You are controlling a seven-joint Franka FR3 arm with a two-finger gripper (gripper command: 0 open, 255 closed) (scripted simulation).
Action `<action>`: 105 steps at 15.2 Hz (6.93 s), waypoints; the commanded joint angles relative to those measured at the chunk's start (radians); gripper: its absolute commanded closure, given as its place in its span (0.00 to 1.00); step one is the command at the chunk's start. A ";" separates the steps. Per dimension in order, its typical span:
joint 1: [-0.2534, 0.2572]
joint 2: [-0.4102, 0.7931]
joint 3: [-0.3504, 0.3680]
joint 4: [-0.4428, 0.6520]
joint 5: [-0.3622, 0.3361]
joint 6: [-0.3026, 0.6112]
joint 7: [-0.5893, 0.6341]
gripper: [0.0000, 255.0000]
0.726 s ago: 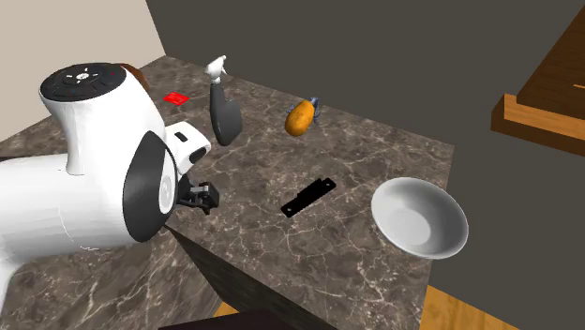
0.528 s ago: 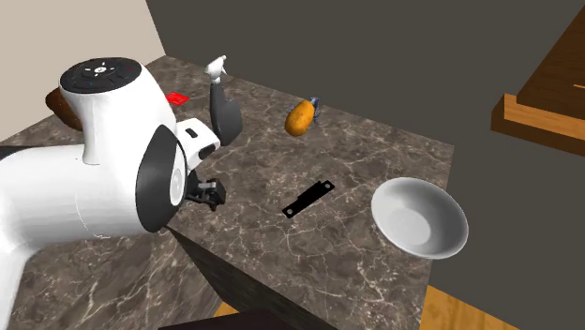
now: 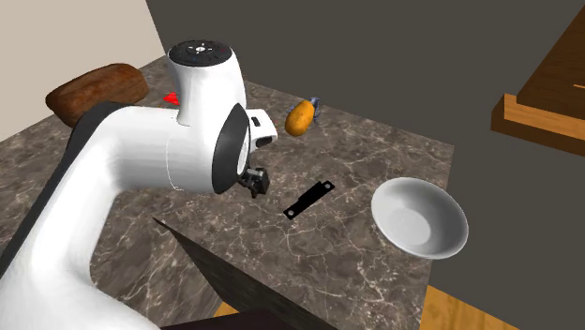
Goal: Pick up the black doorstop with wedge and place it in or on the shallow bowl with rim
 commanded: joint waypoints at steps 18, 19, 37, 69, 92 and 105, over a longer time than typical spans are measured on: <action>-0.215 0.200 -0.150 0.051 -0.031 0.087 0.244 0.00; -0.215 0.201 -0.150 0.039 -0.030 0.101 0.244 0.00; -0.214 0.199 -0.148 0.016 -0.029 0.123 0.245 1.00; -0.242 0.290 -0.239 0.446 -0.036 -0.224 0.137 1.00; -0.576 0.012 0.048 -0.023 -0.519 0.194 0.977 0.00; -0.656 0.038 0.128 -0.119 -0.619 0.293 1.204 0.00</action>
